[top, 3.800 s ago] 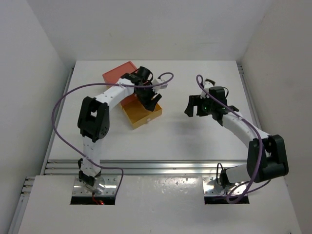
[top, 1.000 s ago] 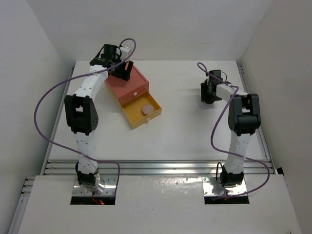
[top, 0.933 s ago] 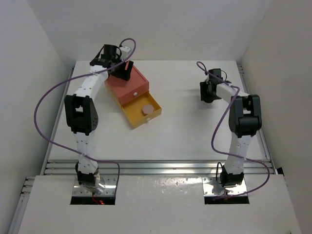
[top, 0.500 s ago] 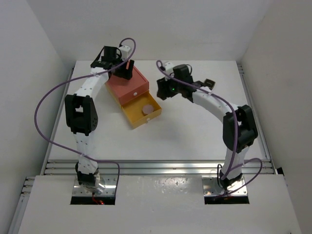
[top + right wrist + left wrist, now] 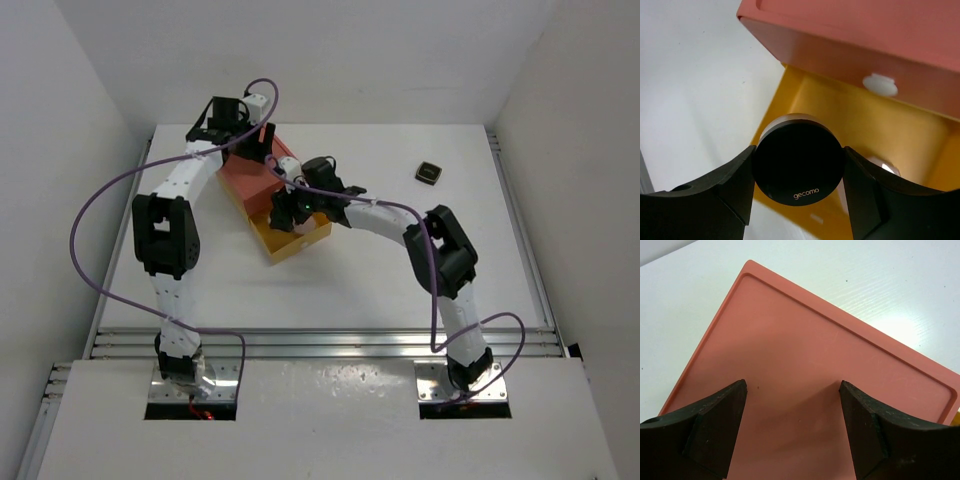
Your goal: Organize the makeup
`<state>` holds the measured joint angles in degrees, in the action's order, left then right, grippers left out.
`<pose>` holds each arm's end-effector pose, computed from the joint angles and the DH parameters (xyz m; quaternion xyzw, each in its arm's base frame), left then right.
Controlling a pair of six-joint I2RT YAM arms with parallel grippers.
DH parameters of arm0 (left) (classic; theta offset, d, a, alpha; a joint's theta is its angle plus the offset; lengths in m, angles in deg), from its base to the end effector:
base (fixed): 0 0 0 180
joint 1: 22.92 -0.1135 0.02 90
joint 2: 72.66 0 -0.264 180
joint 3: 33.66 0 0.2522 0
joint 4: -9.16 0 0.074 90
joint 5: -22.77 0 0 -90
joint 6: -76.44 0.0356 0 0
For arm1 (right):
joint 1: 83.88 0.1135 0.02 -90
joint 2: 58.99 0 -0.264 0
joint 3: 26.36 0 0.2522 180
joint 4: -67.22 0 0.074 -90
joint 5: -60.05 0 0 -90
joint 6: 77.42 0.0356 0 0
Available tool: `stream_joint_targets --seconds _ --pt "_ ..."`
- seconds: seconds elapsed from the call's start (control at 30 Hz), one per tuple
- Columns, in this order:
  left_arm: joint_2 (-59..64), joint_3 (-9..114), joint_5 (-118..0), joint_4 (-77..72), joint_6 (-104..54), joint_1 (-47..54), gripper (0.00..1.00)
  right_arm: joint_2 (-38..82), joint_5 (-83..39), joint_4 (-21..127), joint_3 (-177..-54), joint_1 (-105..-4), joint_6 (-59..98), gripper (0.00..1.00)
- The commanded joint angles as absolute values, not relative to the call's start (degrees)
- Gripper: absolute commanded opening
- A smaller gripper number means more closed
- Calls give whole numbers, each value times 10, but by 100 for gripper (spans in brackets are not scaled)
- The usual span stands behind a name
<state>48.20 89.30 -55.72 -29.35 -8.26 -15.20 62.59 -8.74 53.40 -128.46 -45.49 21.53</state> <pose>0.4896 -0.0735 0.2847 0.1456 0.8773 -0.0990 0.4465 0.3726 0.3117 0.1955 -0.3043 0.8144 0.3357 0.3625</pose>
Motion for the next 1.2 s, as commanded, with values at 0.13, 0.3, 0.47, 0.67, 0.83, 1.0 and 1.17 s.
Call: stream_joint_targets --seconds 0.13,0.3,0.47,0.67,0.83,1.0,1.17 --pt "495 864 -541 -338 -86 -156 80 675 -86 571 -1350 -443 184 5" --pt "495 864 -530 -338 -86 -167 80 692 -91 537 -1355 -428 150 12" --pt "495 864 -525 -333 -81 -167 80 684 -97 522 -1331 -417 134 32" --pt "495 864 -525 -333 -81 -167 80 686 -103 502 -1340 -417 132 61" --pt "495 864 -519 -333 -81 -172 80 686 -109 491 -1349 -419 130 67" --pt "500 864 -519 -333 -76 -172 80 685 -112 485 -1351 -418 103 78" --pt "500 864 -519 -333 -76 -172 80 676 -113 484 -1364 -418 100 81"
